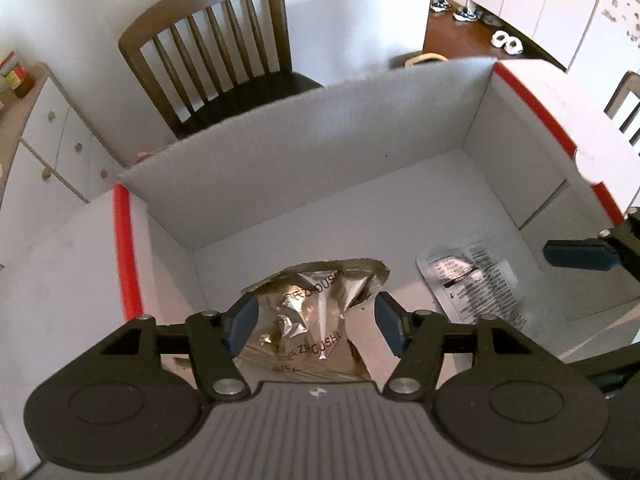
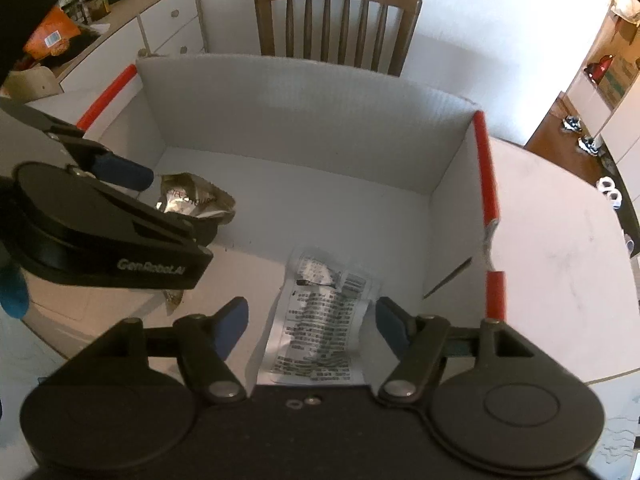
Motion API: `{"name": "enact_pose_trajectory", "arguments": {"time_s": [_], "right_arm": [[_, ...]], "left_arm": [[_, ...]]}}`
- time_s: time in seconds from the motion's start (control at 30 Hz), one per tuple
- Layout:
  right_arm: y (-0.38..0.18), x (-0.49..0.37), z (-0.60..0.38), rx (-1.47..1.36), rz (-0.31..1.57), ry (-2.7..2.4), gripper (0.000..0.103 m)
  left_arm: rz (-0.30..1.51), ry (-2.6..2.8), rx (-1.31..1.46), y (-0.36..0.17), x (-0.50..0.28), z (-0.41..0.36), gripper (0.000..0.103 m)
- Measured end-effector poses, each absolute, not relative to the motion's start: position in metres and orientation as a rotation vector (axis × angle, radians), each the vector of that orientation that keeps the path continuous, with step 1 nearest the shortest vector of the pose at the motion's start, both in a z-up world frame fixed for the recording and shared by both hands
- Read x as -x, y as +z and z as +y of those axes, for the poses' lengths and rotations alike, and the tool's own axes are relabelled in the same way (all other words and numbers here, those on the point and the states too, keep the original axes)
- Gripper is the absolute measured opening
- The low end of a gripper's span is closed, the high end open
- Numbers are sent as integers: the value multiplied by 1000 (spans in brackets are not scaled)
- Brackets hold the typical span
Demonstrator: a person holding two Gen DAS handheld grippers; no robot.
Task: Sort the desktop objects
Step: 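Open both tools to drop the foil bag and sachet into the box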
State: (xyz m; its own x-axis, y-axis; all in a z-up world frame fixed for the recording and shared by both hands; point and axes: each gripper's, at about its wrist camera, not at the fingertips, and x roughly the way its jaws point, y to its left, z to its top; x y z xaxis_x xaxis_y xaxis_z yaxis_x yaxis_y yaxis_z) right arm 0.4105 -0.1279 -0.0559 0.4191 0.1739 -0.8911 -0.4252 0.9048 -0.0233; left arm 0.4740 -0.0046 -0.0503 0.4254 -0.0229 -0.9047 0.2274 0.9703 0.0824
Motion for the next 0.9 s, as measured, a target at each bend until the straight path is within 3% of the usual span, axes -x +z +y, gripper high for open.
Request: {"name": "enact_pose_trajectory", "arguments": {"time_s": [0.9], "right_arm": [[19, -359, -155, 202, 958, 357, 75]], "left_arm": [[1006, -164, -166, 41, -400, 7, 63]]}}
